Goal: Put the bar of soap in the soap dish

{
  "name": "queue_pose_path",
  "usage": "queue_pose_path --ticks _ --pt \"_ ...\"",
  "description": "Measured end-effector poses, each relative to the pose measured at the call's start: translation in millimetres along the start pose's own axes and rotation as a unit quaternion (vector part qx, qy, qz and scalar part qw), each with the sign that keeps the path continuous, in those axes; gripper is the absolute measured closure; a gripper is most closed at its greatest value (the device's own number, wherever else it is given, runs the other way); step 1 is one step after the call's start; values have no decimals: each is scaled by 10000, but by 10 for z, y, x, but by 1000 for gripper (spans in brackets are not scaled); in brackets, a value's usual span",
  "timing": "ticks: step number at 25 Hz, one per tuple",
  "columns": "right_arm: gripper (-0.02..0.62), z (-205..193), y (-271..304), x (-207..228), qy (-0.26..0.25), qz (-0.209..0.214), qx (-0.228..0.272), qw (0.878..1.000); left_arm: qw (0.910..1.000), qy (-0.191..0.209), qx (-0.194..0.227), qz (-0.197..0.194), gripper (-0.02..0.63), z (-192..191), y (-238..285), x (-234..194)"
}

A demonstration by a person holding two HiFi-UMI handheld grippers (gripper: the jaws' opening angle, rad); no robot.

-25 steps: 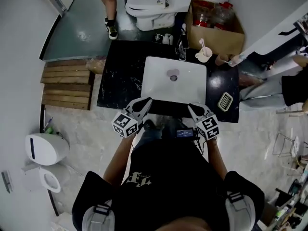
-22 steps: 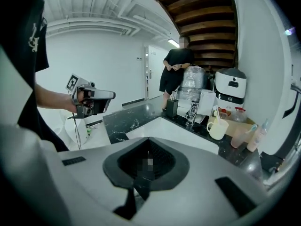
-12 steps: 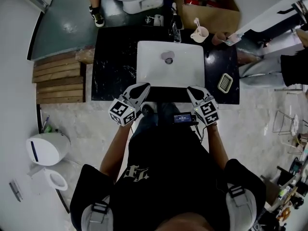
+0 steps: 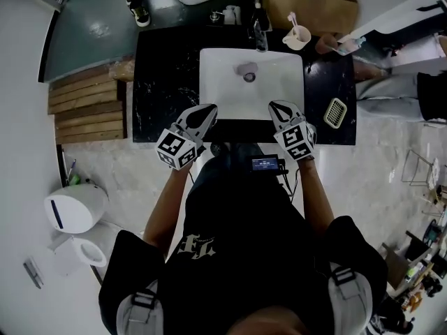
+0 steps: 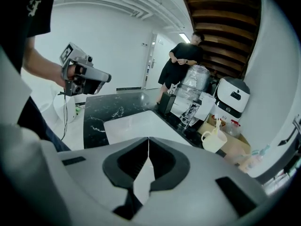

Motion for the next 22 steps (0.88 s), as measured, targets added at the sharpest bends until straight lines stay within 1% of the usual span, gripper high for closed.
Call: queue_pose_path --ticks 6,13,16,18,22 --pt "588 21 393 173 -291 100 -112 9995 9999 31 -25 -105 598 25 229 -99" --pt "586 -85 838 378 -351 192 -349 9986 9994 113 -258 -181 598 -104 551 -295" --pt "586 -147 1010 475 -411 240 -463 9978 9990 133 -398 -185 598 -189 730 -427" --pt "586 -186 1126 541 -436 269 -528 9973 9984 216 -472 -233 598 -235 875 -501" --pt "584 -289 1392 694 -460 345 -702 9959 9946 410 -915 -280 597 -412 1218 -641"
Point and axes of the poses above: the fingertips, and each gripper's own axes: y forward along the fingers, x to its right, z out of its top, the point moved 3 cm from there along -y, backward along the fingers, and after that the axes turned 6 degrees about y, right-handed, at the moved point
